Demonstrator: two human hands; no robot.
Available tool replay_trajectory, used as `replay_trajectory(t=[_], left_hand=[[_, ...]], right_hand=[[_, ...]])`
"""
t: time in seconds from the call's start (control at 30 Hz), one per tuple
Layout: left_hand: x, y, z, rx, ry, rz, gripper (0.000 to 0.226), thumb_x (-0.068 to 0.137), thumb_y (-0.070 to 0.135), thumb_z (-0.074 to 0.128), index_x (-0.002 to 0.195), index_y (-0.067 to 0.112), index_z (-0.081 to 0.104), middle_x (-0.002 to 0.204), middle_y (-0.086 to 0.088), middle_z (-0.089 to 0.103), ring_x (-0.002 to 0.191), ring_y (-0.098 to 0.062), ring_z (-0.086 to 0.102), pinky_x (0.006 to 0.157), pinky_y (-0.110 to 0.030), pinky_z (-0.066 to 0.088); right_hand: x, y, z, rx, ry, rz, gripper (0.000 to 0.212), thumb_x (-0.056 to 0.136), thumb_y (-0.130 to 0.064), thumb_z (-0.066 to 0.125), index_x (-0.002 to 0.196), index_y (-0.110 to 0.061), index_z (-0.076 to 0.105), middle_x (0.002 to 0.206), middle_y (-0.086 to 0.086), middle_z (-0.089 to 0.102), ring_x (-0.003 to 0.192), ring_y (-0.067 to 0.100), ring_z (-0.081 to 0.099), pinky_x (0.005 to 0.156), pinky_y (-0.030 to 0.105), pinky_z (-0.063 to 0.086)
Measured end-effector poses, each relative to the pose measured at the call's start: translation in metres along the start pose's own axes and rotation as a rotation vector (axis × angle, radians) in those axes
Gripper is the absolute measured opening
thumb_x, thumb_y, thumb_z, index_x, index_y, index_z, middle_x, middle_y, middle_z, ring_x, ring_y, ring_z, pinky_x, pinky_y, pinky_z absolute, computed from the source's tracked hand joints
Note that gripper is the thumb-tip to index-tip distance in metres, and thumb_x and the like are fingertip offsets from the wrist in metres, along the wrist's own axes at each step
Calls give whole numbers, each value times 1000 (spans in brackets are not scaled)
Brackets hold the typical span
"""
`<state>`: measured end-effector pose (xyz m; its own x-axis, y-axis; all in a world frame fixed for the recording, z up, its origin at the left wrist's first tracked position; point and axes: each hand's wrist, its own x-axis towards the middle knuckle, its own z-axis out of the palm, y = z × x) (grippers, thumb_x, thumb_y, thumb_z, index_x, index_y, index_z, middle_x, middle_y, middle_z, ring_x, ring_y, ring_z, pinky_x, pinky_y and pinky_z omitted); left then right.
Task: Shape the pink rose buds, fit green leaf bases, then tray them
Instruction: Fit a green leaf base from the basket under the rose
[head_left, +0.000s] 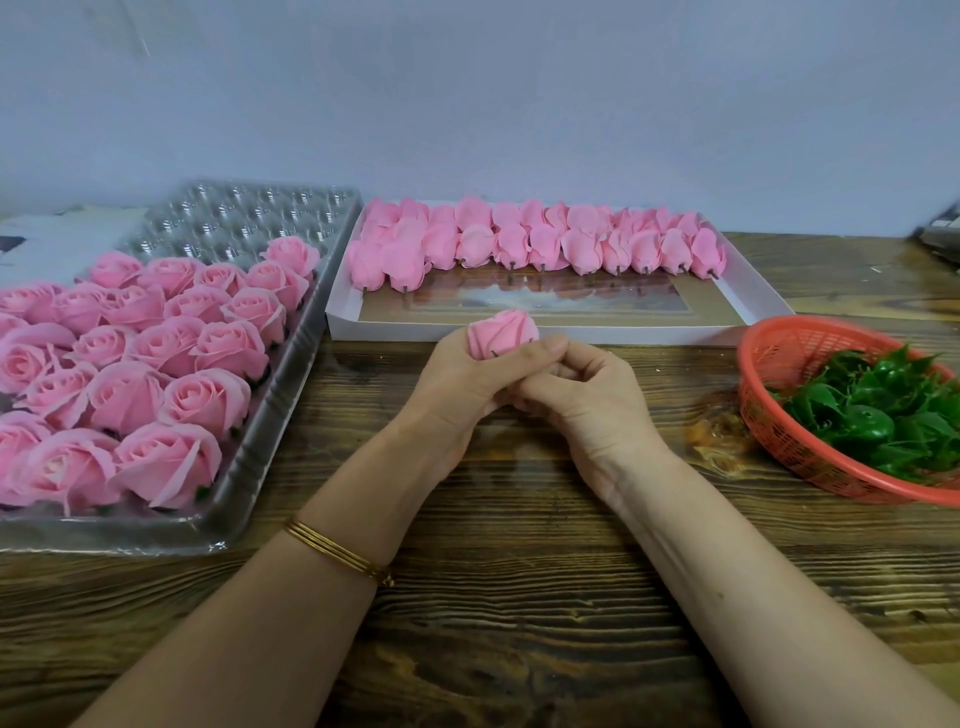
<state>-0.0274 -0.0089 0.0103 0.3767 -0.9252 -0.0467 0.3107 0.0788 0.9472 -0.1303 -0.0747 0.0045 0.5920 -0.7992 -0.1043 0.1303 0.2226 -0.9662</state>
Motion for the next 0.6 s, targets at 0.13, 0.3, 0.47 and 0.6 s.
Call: replay_trajectory(t=[0.13,0.3,0.47,0.6], left_hand=[[1,-1,-1,-36,-35,-58,40,74,23,75,104,-3,70,112,-28,68,104,-29,67,97,-37,54],[4,-5,-1,-53,-28,-58,38,70,22,75,105,9,70,92,-12,72,91,-18,68,91,-33,55],[6,-7,-4,-50,-50,-57,23,70,24,76,92,16,77,88,-12,73,84,-16,70,82,-28,58],[7,-8,-4,-26,-43,-47,15,73,28,74,78,13,74,81,-11,72,77,-16,69,80,-29,57]], right_hand=[[1,2,0,-39,27,-53,30,71,12,74,100,9,68,89,28,67,80,27,64,80,37,57],[0,2,0,-73,-18,-94,32,70,14,72,98,-2,73,88,26,71,81,22,66,81,36,58],[1,3,1,-56,-92,-67,39,71,18,68,105,1,71,81,18,66,80,25,61,83,40,53],[0,3,1,-24,-139,-51,26,72,18,67,97,14,66,83,21,60,82,29,56,81,40,50]])
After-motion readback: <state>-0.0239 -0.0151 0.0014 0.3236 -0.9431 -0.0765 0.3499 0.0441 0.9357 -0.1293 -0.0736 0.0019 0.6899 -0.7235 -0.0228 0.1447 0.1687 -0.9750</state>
